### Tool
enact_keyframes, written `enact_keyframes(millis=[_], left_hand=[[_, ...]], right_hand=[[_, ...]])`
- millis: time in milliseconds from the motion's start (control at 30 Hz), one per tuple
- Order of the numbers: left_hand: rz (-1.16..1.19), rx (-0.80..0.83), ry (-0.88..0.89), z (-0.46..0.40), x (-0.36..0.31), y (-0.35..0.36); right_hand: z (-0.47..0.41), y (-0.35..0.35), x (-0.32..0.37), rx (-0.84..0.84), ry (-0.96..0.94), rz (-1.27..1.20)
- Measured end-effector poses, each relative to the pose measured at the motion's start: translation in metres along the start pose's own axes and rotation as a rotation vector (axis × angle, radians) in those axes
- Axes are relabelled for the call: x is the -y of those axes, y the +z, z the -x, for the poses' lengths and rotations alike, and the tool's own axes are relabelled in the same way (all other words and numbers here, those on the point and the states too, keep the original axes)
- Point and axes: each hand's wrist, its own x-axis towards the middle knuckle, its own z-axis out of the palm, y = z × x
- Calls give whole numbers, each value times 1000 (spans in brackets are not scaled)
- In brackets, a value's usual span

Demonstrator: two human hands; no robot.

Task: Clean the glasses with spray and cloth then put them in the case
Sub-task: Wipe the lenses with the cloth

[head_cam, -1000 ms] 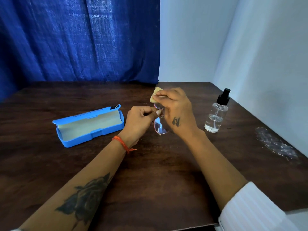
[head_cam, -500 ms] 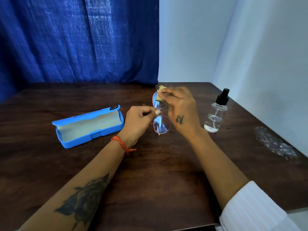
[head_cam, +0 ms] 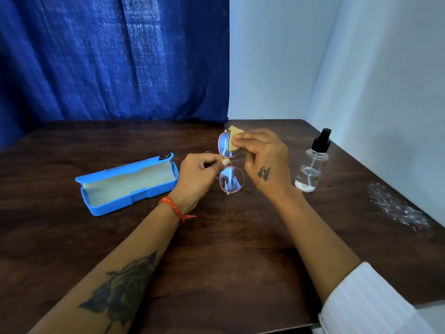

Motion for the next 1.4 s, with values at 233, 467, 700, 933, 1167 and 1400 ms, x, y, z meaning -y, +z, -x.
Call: enact_keyframes(millis=[233,467,700,933,1167,1400], left_hand=[[-65,10,38,1,1,-2],[-5,4,16,0,1,-2],[-2,14,26,1,0,-2],[18,-4,13,1,-3,-5],[236,-65,-23,-1,-9,-8],[722,-47,-221,-5,-16,-12]], right_hand=[[3,4,10,90,-144,-33],[1,-4,-2,65,15,-109],[3,6,8,18,-74,11],[4,-1,9,87,-60,-71],[-11,-29,-5,22,589,-423],[9,-34,6,78,651,-754]])
